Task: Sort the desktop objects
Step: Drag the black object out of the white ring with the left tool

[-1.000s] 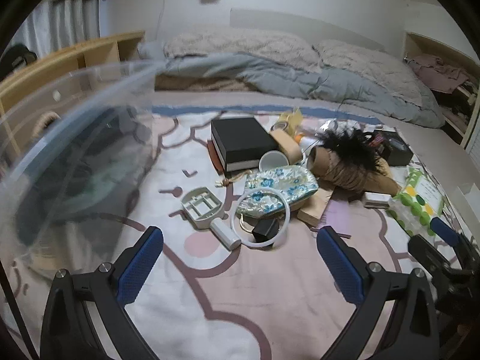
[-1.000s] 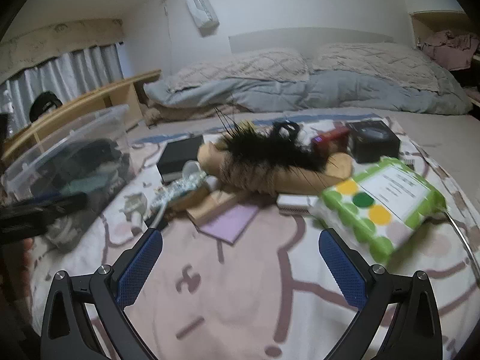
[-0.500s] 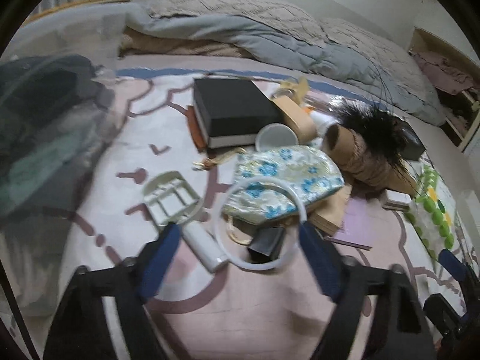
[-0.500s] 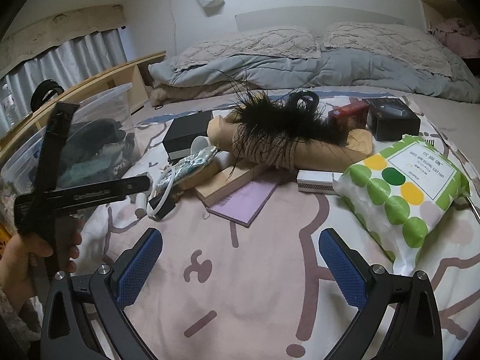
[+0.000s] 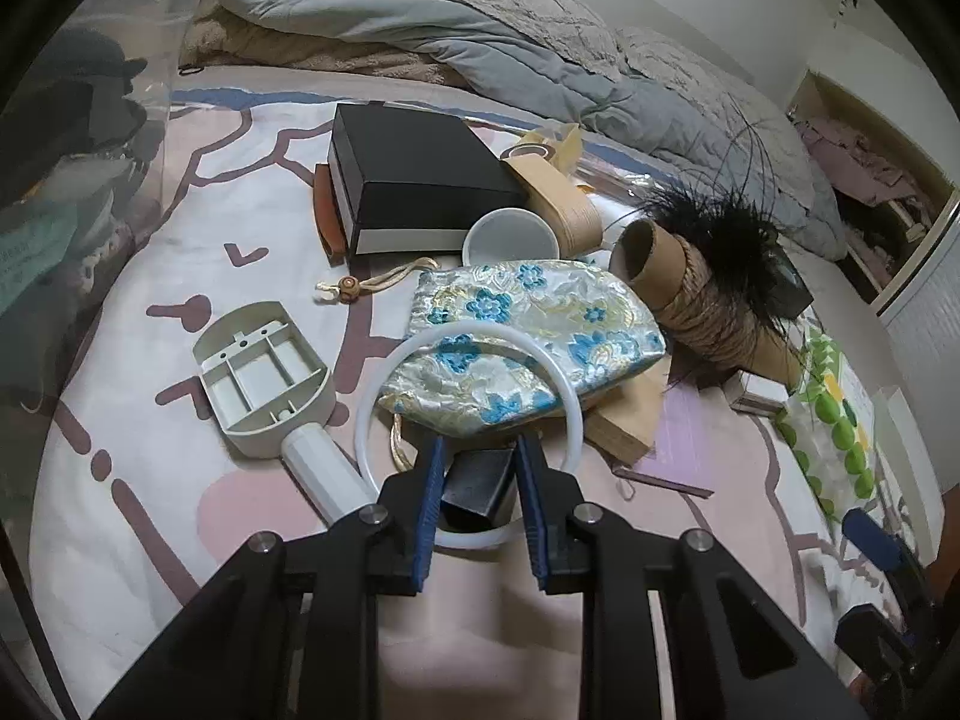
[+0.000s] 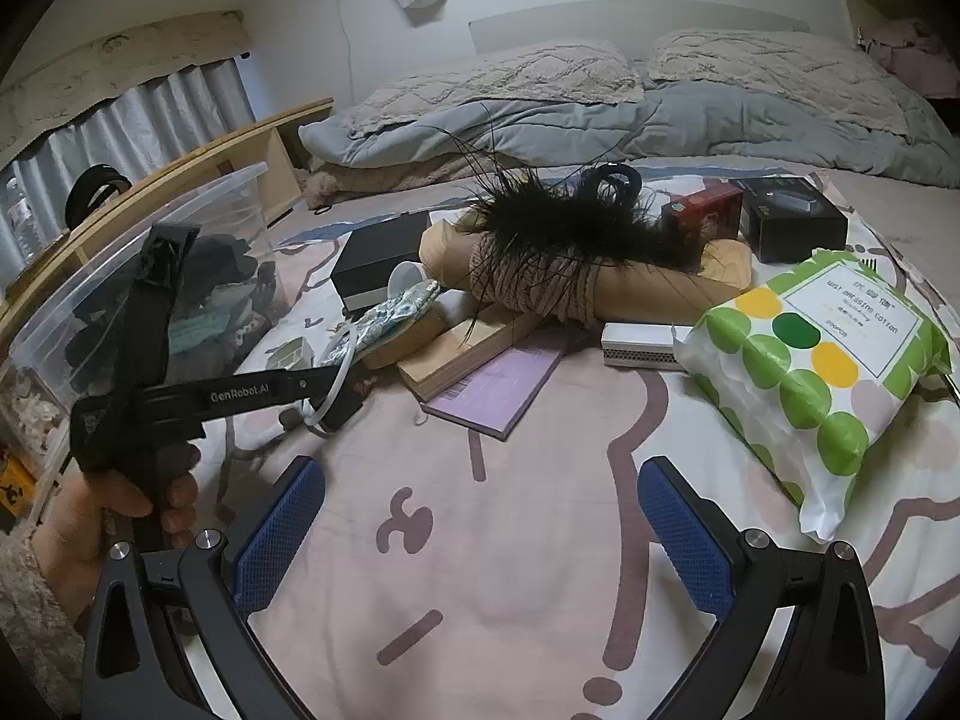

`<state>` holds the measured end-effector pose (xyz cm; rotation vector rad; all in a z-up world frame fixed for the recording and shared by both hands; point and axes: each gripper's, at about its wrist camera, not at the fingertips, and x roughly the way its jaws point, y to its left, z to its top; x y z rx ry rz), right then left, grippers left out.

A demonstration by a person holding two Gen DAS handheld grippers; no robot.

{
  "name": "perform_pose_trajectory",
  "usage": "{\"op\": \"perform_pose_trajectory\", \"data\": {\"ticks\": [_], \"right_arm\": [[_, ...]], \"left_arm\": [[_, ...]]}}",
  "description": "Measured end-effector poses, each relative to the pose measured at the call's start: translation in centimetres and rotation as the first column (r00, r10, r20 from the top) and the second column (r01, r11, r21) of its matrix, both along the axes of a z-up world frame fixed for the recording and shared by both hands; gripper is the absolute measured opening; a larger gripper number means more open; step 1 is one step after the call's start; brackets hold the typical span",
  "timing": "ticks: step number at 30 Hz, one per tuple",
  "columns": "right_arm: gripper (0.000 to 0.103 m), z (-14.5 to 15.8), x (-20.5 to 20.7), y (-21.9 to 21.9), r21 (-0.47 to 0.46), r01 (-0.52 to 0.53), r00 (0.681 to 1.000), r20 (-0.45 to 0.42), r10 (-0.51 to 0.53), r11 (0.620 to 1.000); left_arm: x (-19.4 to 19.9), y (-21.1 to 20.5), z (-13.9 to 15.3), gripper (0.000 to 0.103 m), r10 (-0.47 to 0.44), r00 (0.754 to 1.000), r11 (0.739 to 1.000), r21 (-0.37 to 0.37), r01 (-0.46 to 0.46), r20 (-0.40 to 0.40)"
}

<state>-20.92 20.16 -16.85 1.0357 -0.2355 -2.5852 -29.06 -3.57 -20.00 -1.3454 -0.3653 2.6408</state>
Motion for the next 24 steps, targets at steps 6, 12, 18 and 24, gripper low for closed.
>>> {"op": "perform_pose_trajectory", "data": {"ticks": [6,12,18,24], "right_arm": [[0.103,-0.2,0.1,-0.1,0.006,-0.005,1.000,0.004,0.005,1.000],[0.103,-0.2,0.0,0.2,-0.004,0.003,1.000,0.013,-0.003,1.000],[0.103,-0.4,-0.2,0.9,-0.019,0.021,0.999,0.025,-0.021,1.000],[0.103,-0.5,-0.3,2.0,-0.042,0.054,0.998,0.039,-0.052,0.998]], "left_arm": [[-0.8,0.2,-1.5,0.043,-0.028,0.999,0.997,0.074,0.025,0.041],[-0.1,2.3,-1.5,0.030,-0.086,0.995,0.996,0.004,0.086,0.044],[1.8,4.0,-1.6,0.026,-0.137,0.987,0.991,-0.002,0.137,0.084],[4.0,4.3,-1.4,0.026,-0.163,0.978,0.986,0.045,0.158,0.132]]}}
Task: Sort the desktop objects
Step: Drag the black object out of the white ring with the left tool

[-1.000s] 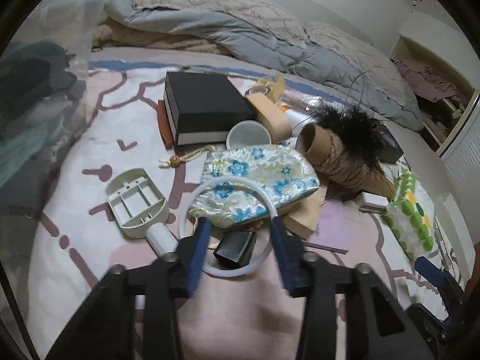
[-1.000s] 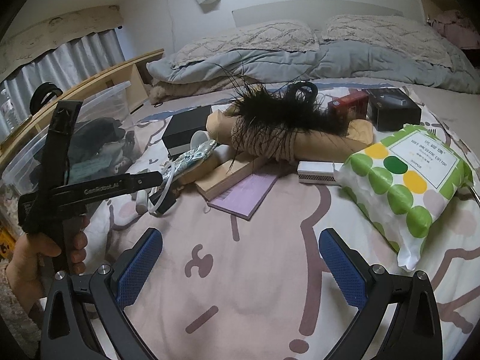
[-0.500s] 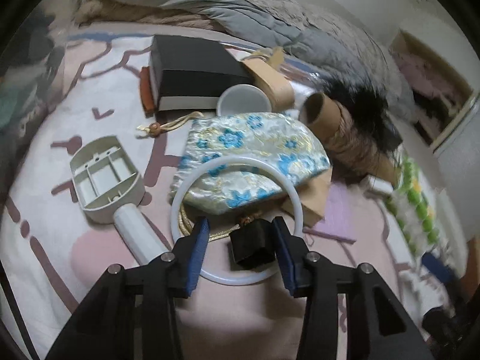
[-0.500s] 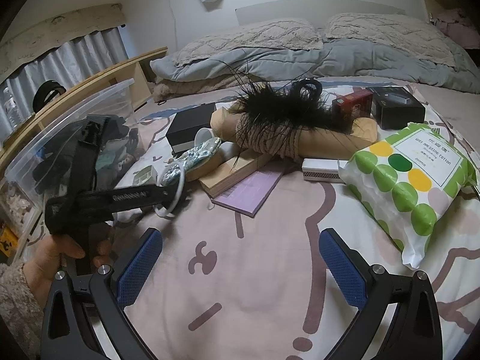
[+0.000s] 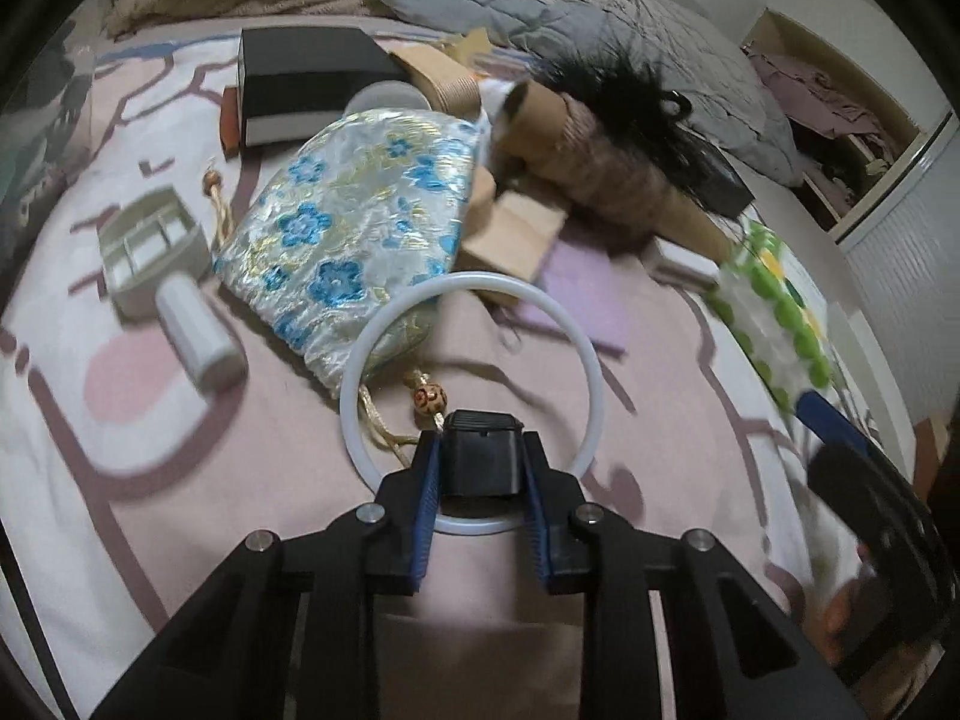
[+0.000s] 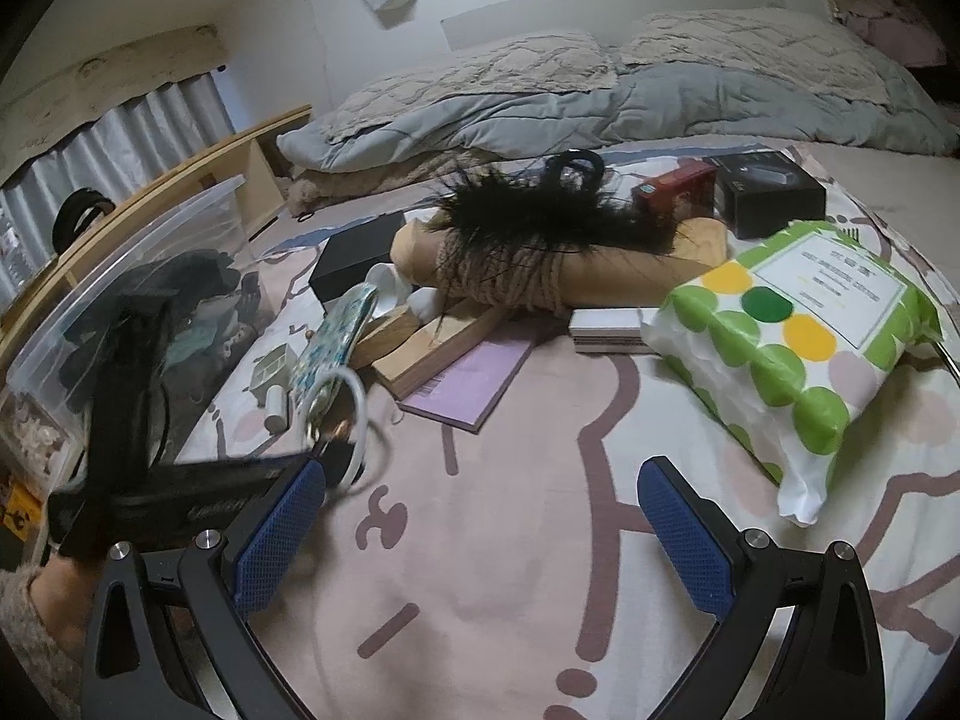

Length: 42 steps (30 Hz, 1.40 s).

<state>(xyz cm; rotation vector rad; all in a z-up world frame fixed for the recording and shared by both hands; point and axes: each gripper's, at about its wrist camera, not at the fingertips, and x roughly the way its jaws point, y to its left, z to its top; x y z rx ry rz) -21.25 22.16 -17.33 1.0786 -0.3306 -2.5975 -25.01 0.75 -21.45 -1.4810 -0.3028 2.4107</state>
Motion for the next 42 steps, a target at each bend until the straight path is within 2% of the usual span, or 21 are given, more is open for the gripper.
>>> {"op": "perform_pose_trajectory", "data": {"ticks": [9,12,14,15,16,23,28,31,37,39,42], "right_arm": [[0.103,-0.1,0.7,0.5,-0.026,-0.012,1.000,0.029,0.013,1.000],[0.103,-0.2,1.1,0.2,-0.035,-0.050,0.998,0.043,0.051,0.998],[0.103,-0.6,1.3,-0.2,-0.049,-0.092,0.993,0.067,0.095,0.995],[0.103,-0.7,1.4,-0.5,-0.050,-0.108,0.991,0.078,0.112,0.993],[0.103,-1.0,1.4,-0.9,-0.038,-0.130,0.987,0.094,0.133,0.991],[0.103,-3.1,1.6,-3.4,0.137,-0.195,0.970,0.175,0.170,0.971],[0.103,-3.4,1.5,-3.1,0.157,-0.184,0.970,0.189,0.153,0.970],[0.103,-3.5,1.7,-2.8,0.173,-0.181,0.969,0.200,0.146,0.968],[0.103,-3.8,2.5,-3.4,0.263,-0.204,0.966,0.208,0.151,0.943],[0.103,-4.1,2.7,-3.8,0.303,-0.204,0.969,0.201,0.146,0.931],[0.103,-4.6,2.8,-4.2,0.341,-0.199,0.971,0.195,0.138,0.919]], "left_arm": [[4.9,1.7,0.6,0.026,-0.066,0.994,0.997,0.047,0.062,0.083],[7.0,2.5,1.1,0.029,-0.102,0.992,0.995,0.020,0.101,0.070],[8.2,2.8,1.5,0.050,-0.124,0.991,0.992,0.011,0.123,0.054],[8.7,2.9,1.8,0.068,-0.125,0.991,0.992,0.018,0.125,0.046],[9.2,2.9,2.1,0.078,-0.119,0.992,0.993,0.021,0.118,0.038],[10.5,1.4,3.3,0.080,-0.050,0.999,0.998,-0.049,0.049,-0.009],[10.2,-0.7,4.4,0.080,0.013,0.999,0.999,-0.031,-0.015,-0.044],[9.8,-1.7,4.8,0.080,0.060,0.996,0.993,-0.096,-0.065,-0.059],[8.7,-4.0,2.7,0.080,0.165,0.986,0.960,-0.230,-0.157,0.014],[8.4,-4.3,1.8,0.081,0.168,0.985,0.956,-0.249,-0.153,0.039],[8.3,-4.0,0.9,0.090,0.154,0.986,0.947,-0.295,-0.129,0.066]]}}
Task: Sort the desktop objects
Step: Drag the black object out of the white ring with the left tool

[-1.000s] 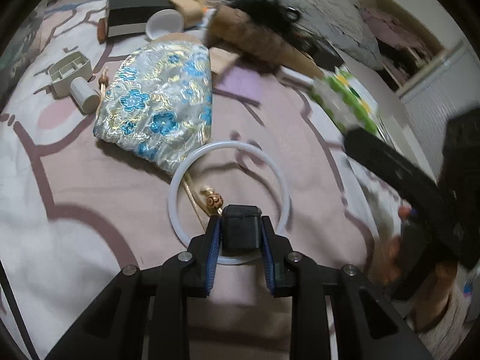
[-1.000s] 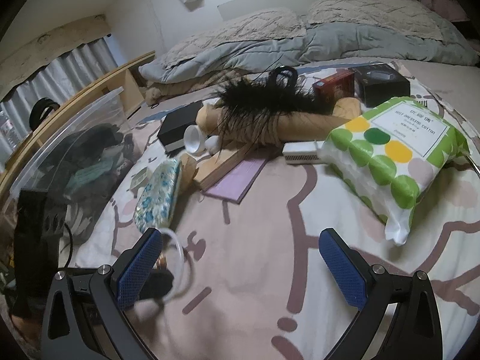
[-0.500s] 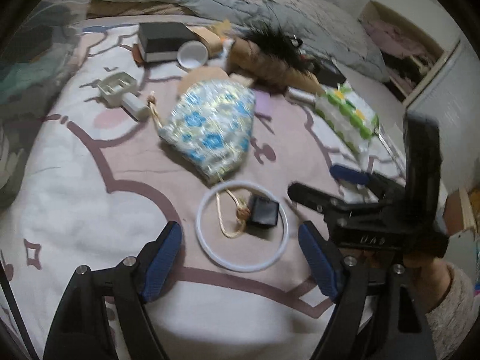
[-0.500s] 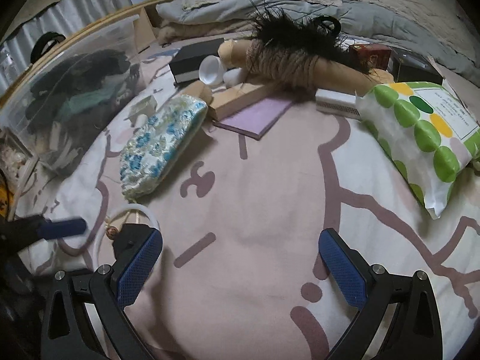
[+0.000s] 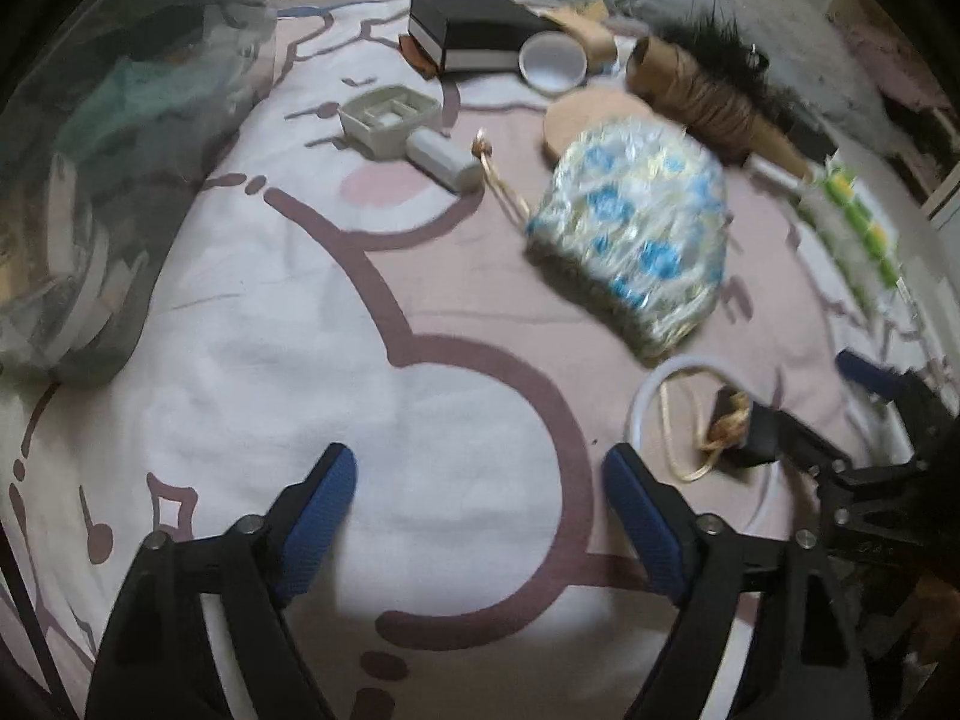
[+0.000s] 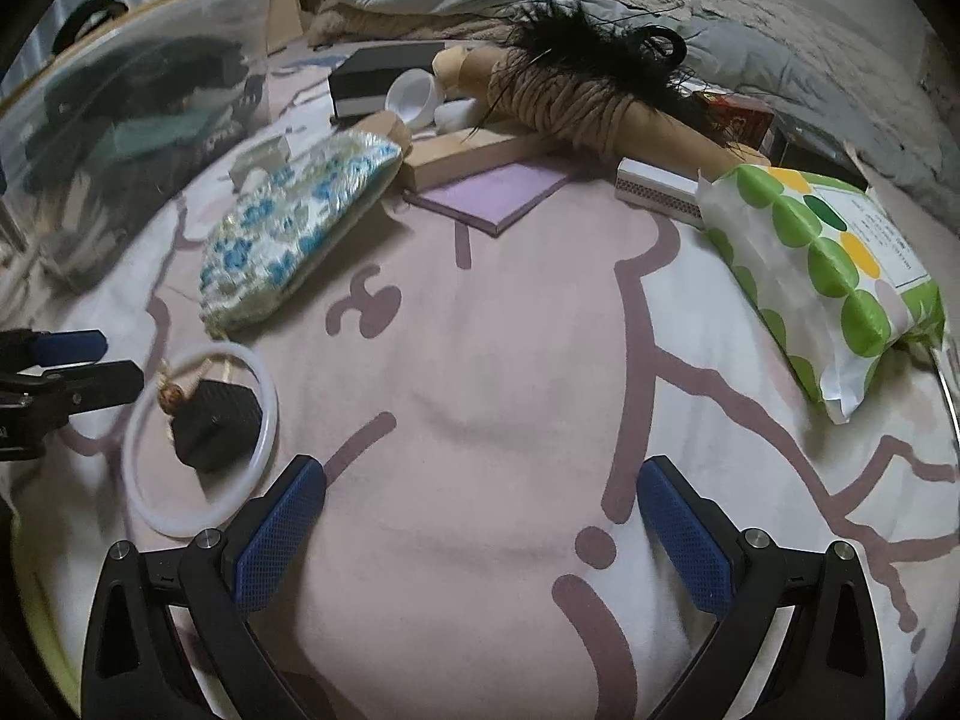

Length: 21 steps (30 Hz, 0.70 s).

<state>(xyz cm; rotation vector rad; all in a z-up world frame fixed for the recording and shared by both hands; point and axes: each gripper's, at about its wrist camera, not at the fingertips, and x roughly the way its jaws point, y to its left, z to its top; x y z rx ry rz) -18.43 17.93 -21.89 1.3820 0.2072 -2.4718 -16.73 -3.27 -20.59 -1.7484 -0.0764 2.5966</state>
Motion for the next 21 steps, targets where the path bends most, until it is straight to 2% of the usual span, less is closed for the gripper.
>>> {"op": "perform_pose_trajectory", "data": {"ticks": [2,4,9,21], "right_arm": [[0.103,-0.02,0.08,0.18,-0.008,0.001,1.000,-0.006,-0.001,1.000],[0.103,-0.07,-0.01,0.25,-0.017,0.002,1.000,-0.001,-0.002,1.000],[0.103,-0.09,0.20,0.20,0.002,0.001,1.000,-0.011,-0.001,1.000],[0.103,0.11,0.10,-0.46,0.014,0.006,1.000,-0.019,-0.005,1.000]], "left_arm": [[0.28,0.57,-0.14,0.097,-0.020,1.000,0.998,-0.068,0.020,0.001],[0.47,0.84,-0.31,0.101,-0.030,1.000,0.995,-0.098,0.030,0.007],[0.46,0.61,-0.28,0.102,-0.020,1.000,0.997,-0.068,0.021,0.014],[0.43,1.17,0.18,0.102,-0.030,0.999,0.997,-0.077,0.029,-0.012]]}}
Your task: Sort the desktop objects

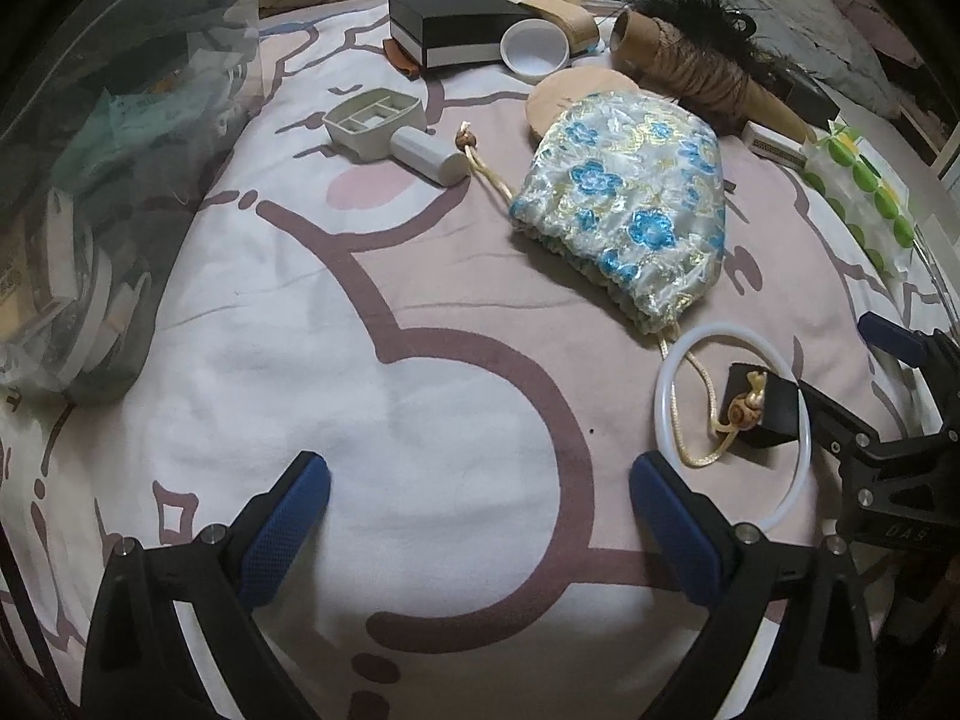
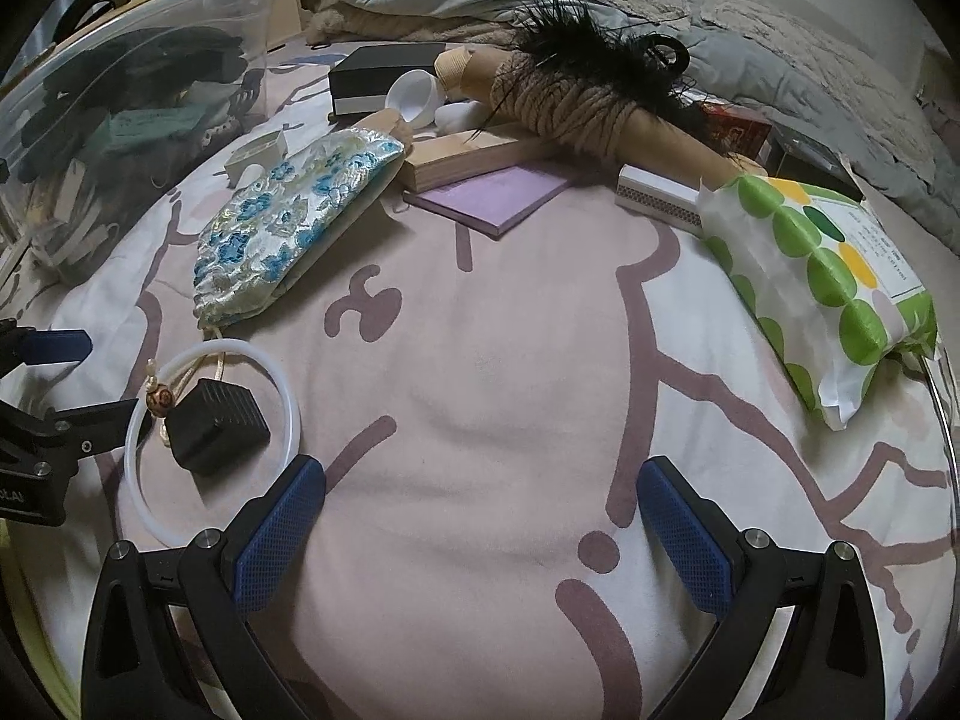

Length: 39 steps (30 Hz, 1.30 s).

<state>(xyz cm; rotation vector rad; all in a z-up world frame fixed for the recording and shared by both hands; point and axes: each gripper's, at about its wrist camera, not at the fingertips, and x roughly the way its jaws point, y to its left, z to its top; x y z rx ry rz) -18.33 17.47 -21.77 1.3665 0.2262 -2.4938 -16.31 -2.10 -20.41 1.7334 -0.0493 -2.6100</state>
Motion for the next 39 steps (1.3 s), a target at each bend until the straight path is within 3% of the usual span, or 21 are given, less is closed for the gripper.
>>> {"op": "perform_pose_trajectory", "data": {"ticks": [17,26,31,39], "right_arm": [[0.103,1.4,0.0,2.1,-0.079,0.066,0.998,0.003,-0.066,0.995],[0.103,2.2,-0.2,5.3,-0.101,0.189,0.982,0.019,-0.188,0.977],[0.103,1.8,-0.6,6.5,-0.065,0.252,0.967,0.034,-0.251,0.965],[0.103,1.9,-0.4,6.2,-0.053,0.233,0.972,0.010,-0.233,0.971]], "left_arm": [[-0.2,0.6,2.1,0.102,-0.022,0.995,0.993,0.111,0.033,-0.099],[-1.2,4.5,2.2,0.102,-0.131,0.982,0.980,0.129,0.149,-0.139],[-1.4,6.8,1.6,0.102,-0.197,0.970,0.973,0.095,0.212,-0.141],[-1.5,7.4,-0.2,0.102,-0.221,0.972,0.973,0.052,0.225,-0.079]]}}
